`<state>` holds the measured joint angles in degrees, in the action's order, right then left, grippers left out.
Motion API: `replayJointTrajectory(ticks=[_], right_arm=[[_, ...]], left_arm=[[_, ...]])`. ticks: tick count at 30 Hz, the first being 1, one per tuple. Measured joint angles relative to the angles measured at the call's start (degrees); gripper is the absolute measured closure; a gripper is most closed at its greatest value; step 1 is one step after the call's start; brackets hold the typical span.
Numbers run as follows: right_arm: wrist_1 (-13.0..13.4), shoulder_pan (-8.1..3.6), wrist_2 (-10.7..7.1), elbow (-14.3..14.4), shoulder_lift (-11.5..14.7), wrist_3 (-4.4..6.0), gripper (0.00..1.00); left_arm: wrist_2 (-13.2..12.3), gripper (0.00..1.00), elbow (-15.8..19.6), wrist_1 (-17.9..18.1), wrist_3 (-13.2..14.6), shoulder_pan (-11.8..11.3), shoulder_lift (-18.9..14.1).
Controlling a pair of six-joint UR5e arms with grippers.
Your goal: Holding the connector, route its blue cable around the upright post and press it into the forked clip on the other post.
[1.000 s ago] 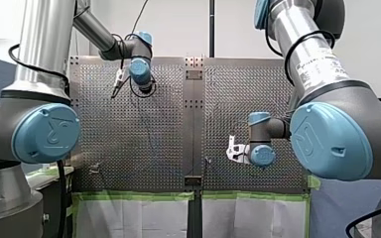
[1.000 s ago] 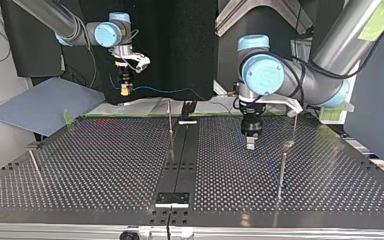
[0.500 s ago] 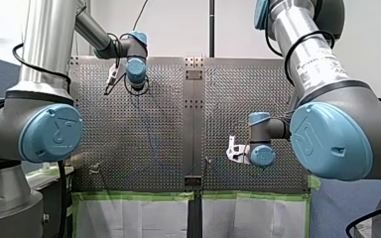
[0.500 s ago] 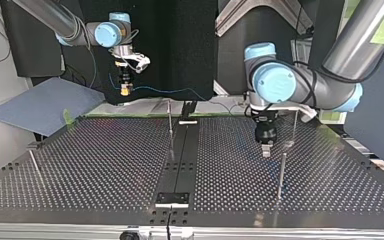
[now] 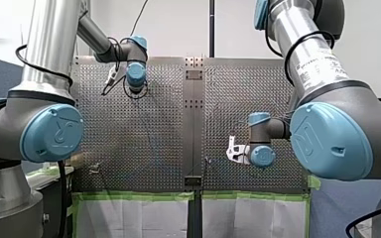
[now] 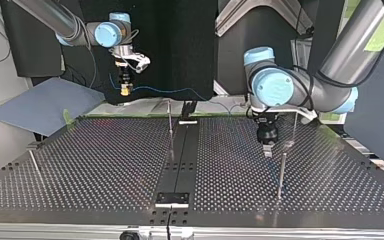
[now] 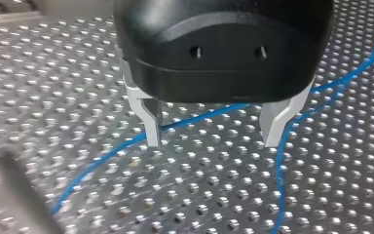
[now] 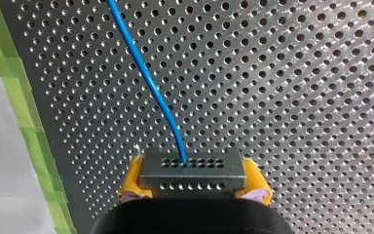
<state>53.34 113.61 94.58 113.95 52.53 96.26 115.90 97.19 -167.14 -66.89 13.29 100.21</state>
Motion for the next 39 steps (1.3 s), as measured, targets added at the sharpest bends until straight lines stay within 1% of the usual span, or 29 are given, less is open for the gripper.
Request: replayJointTrajectory(ticks=[7, 17, 21, 29, 39], right_arm=[[0.05, -0.01, 0.0, 0.0, -0.06, 0.0, 0.84], [0.1, 0.0, 0.0, 0.02, -0.18, 0.0, 0.84], [0.1, 0.0, 0.0, 0.0, -0.24, 0.0, 0.84], [0.12, 0.05, 0.0, 0.0, -0.34, 0.03, 0.84], [0.58, 0.08, 0.0, 0.01, -0.36, 0.16, 0.84]], left_arm=[[0.05, 0.0, 0.03, 0.52, 2.74, -0.05, 0.7], [0.11, 0.0, 0.0, 0.75, 4.12, 0.31, 0.48], [-0.54, 0.0, -0.01, 0.75, 5.6, 0.64, 0.17], [-1.24, 0.0, -0.01, 0.84, 7.46, 1.15, 0.1], [-1.09, 0.0, -0.01, 2.55, 9.2, 0.08, 0.16]])
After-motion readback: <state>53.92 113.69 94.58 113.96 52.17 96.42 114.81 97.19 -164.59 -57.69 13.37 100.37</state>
